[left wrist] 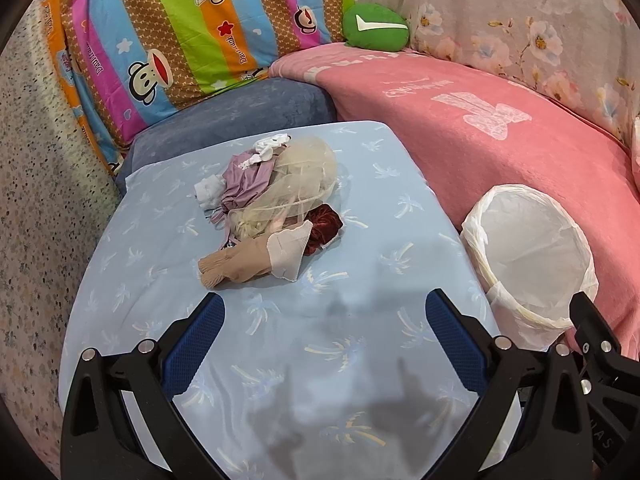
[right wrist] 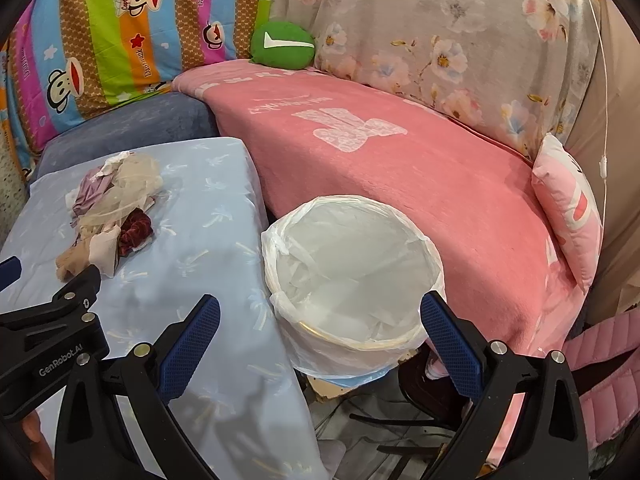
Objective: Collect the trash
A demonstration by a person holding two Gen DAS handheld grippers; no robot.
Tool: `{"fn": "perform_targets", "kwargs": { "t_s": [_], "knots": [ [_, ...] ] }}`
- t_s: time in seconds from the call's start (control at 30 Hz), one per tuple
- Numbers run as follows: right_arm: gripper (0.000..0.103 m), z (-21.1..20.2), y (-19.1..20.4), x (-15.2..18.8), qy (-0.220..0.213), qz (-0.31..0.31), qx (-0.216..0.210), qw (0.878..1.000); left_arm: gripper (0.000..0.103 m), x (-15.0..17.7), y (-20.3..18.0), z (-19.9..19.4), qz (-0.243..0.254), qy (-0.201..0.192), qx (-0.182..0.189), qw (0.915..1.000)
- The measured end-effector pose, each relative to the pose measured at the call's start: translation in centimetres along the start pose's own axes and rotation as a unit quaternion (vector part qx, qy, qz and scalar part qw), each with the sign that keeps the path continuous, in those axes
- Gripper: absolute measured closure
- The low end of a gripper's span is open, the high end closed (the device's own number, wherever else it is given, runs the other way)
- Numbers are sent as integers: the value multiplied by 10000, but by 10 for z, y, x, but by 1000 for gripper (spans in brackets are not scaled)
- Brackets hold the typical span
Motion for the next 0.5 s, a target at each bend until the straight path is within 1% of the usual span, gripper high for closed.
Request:
{"fn": "perform_targets", "kwargs": {
  "t_s": [0.5],
  "knots": [
    [6,0,-6,0,-5,59,50,10000,7,1,-5,-2,36,-17,20,10000]
  ]
}}
Point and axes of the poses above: each gripper's, at about its wrist camera, not at the fingertips, and z roughly the way its jaws point, y to its left, x to its underside, the point moved 7 cm from there along z, roughly the way its jaws point, and after that the axes turned 2 degrees about y, right-handed, at the moved point
